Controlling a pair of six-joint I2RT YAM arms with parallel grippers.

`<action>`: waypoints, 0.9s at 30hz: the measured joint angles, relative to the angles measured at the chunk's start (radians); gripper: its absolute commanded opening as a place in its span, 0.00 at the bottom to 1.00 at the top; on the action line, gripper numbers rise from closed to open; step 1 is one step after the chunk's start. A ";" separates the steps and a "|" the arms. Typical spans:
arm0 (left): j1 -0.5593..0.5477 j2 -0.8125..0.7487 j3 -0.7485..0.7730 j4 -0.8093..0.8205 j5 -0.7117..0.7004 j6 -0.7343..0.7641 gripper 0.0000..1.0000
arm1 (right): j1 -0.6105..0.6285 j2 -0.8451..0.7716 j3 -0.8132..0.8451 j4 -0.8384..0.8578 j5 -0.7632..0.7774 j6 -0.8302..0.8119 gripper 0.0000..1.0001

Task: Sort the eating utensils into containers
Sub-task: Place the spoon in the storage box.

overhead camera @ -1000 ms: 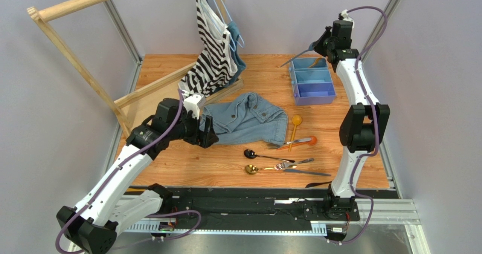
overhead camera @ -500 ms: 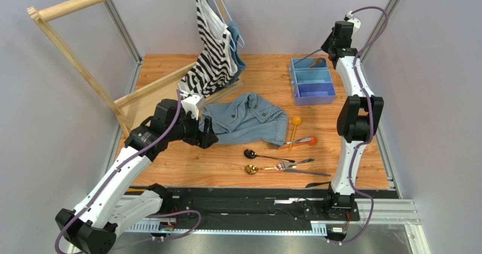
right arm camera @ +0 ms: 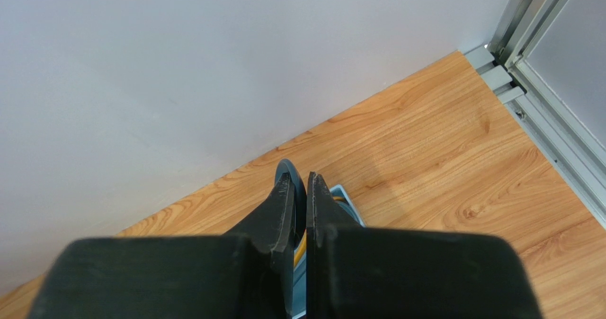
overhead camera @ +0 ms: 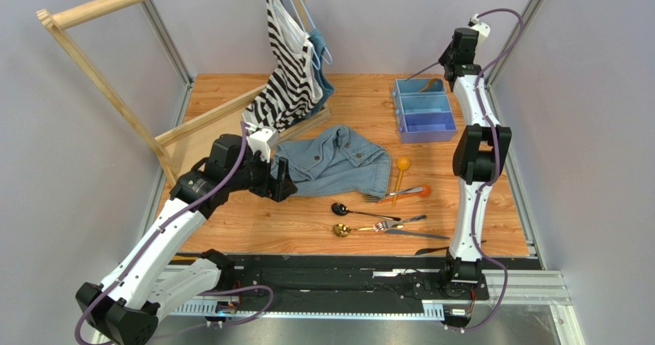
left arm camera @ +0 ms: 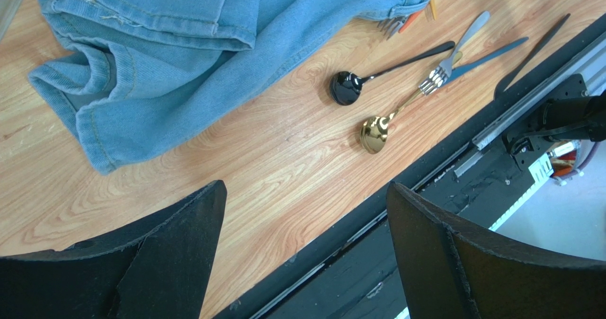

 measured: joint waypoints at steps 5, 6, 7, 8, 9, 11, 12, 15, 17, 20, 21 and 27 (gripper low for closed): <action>0.000 0.011 0.000 0.000 0.000 0.000 0.91 | -0.001 0.031 -0.015 0.019 -0.003 0.001 0.00; 0.000 0.014 0.000 0.000 -0.001 0.000 0.91 | -0.001 0.031 -0.027 0.023 -0.005 0.002 0.00; 0.000 0.015 0.000 0.000 -0.001 0.000 0.91 | -0.001 0.031 -0.043 0.031 -0.007 0.003 0.00; 0.000 0.016 0.000 0.000 -0.001 0.001 0.91 | -0.001 0.031 -0.060 0.043 -0.010 0.004 0.01; 0.000 0.016 0.000 0.000 -0.001 0.001 0.91 | -0.001 0.031 -0.074 0.048 -0.012 0.005 0.01; 0.000 0.017 0.000 0.000 -0.001 0.001 0.90 | -0.001 0.031 -0.100 0.055 -0.018 0.008 0.05; 0.000 0.017 0.000 0.000 -0.001 0.001 0.91 | -0.001 0.032 -0.111 0.051 -0.023 0.010 0.07; 0.000 0.018 0.000 -0.001 -0.002 0.001 0.91 | -0.001 0.031 -0.135 0.053 -0.041 0.019 0.13; 0.000 0.018 0.000 -0.001 -0.004 0.001 0.91 | -0.001 0.028 -0.155 0.063 -0.051 0.026 0.16; 0.000 0.018 0.000 -0.001 -0.008 0.001 0.91 | -0.001 0.019 -0.201 0.068 -0.064 0.029 0.33; 0.000 0.018 0.000 -0.001 -0.008 0.001 0.91 | -0.001 0.016 -0.219 0.070 -0.068 0.029 0.33; 0.000 0.018 0.000 -0.001 -0.010 0.001 0.90 | -0.001 -0.010 -0.269 0.070 -0.082 0.031 0.58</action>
